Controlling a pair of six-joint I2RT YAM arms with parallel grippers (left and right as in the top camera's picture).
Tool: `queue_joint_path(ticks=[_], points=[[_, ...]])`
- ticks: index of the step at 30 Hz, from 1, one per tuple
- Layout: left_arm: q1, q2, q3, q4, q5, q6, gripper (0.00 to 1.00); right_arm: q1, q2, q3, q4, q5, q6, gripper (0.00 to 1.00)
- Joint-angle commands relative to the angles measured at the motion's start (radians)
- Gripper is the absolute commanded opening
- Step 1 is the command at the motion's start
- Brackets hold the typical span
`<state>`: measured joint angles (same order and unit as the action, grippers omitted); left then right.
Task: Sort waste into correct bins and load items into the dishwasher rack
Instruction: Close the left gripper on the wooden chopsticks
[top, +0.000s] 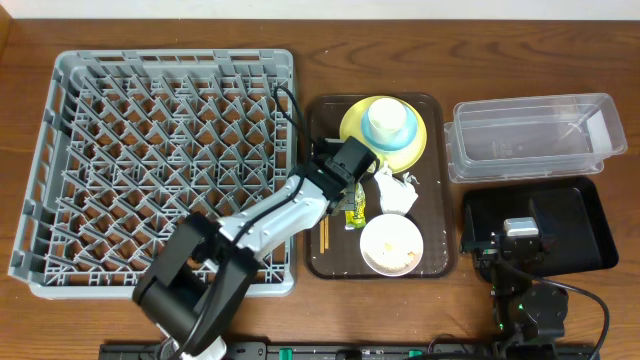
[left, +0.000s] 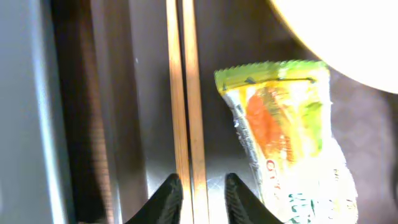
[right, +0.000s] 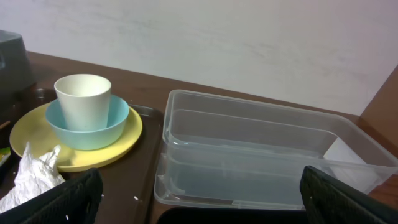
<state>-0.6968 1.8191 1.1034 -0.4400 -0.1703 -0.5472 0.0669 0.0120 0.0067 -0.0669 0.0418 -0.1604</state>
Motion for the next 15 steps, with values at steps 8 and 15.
queue_joint_path(ticks=[8, 15], points=[[-0.002, -0.003, -0.004, -0.025, -0.016, 0.038, 0.15, 0.006, -0.005, -0.002, -0.003, 0.010, 0.018, 0.99], [-0.003, 0.018, -0.005, -0.025, -0.013, 0.039, 0.14, 0.006, -0.005, -0.002, -0.003, 0.010, 0.018, 0.99]])
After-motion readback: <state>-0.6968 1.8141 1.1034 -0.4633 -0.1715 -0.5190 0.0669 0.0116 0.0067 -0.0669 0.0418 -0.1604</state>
